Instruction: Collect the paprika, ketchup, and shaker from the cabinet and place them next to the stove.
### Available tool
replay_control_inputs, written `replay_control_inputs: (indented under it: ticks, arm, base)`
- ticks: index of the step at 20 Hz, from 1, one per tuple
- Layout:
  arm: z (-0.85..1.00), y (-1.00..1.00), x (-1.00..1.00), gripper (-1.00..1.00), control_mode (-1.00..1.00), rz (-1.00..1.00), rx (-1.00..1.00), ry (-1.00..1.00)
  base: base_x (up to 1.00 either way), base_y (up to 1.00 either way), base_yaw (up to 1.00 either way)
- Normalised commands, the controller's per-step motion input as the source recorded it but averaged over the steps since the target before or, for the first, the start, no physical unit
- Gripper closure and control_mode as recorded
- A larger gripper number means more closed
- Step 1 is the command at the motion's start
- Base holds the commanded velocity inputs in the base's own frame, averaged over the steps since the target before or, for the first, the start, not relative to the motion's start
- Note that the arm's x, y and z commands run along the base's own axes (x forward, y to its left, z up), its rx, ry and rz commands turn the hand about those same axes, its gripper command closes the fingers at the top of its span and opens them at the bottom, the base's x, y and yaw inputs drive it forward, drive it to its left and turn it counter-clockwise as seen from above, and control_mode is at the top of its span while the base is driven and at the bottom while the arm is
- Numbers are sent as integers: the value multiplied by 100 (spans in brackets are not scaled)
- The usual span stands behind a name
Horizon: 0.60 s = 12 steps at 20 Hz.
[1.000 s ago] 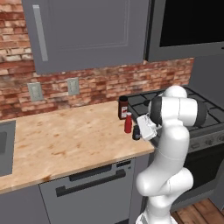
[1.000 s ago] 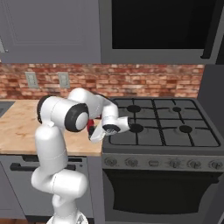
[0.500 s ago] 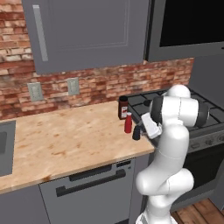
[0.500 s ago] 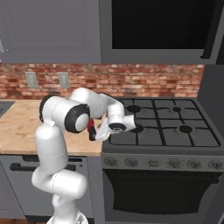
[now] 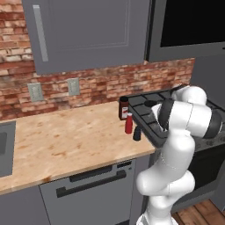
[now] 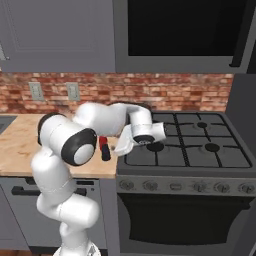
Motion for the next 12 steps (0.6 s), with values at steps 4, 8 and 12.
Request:
replay_control_inputs:
  ticks: [4,8,12]
  arm:
    - [98,-1,-64,-100,-100,0,-3,-8]
    - [100,0,-75,-100,-100,0,-8,-6]
    - [100,0,-85,-100,-100,0,-10,-4]
  base:
    - [0,0,0]
    - [0,0,0]
    - [0,0,0]
